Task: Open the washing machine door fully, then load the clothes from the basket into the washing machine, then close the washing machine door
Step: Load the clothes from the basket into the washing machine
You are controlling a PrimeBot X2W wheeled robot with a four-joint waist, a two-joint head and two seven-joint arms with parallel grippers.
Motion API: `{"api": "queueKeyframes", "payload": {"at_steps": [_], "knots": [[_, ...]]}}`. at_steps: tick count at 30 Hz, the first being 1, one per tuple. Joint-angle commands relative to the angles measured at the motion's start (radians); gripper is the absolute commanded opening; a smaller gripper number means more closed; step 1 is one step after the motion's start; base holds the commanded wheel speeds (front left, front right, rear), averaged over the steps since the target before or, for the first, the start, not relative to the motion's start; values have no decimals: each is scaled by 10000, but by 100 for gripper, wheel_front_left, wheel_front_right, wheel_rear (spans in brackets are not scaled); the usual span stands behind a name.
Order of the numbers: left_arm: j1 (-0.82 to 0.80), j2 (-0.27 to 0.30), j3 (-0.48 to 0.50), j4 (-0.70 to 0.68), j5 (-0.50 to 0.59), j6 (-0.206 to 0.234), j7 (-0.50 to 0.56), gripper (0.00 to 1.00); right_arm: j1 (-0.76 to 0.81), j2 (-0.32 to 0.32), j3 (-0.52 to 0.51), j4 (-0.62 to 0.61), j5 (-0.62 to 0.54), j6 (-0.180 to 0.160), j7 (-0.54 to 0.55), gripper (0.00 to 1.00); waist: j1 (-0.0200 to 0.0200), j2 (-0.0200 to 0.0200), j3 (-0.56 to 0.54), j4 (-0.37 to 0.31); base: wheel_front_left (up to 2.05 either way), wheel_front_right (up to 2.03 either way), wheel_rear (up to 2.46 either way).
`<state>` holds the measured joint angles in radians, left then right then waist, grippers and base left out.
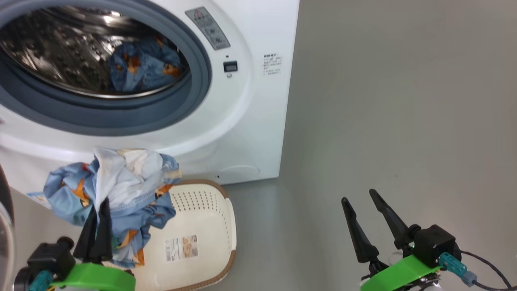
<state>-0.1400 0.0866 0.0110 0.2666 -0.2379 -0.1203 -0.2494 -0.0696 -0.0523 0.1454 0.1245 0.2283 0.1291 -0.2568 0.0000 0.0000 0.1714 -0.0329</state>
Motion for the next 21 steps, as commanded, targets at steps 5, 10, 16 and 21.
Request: {"api": "queueKeyframes", "payload": {"at_steps": [5,10,16,21], "knots": [[590,0,511,-951,236,-65,-124,0,297,20,241,-173,-187,16,-49,100,0,0,-964,53,0,0,0],[983,-99,573,-1287,326,3,-124,0,487,20,228,-159,-246,16,-49,100,0,0,-1328,49,0,0,0],[1437,-187,714,-1767,401,110,-124,0,689,20,187,-239,-348,16,-49,100,0,0,-1546,20,0,0,0],[1701,-232,768,-2047,425,169,-124,0,764,20,143,-325,-358,16,-49,100,0,0,-1576,-16,0,0,0]]}}
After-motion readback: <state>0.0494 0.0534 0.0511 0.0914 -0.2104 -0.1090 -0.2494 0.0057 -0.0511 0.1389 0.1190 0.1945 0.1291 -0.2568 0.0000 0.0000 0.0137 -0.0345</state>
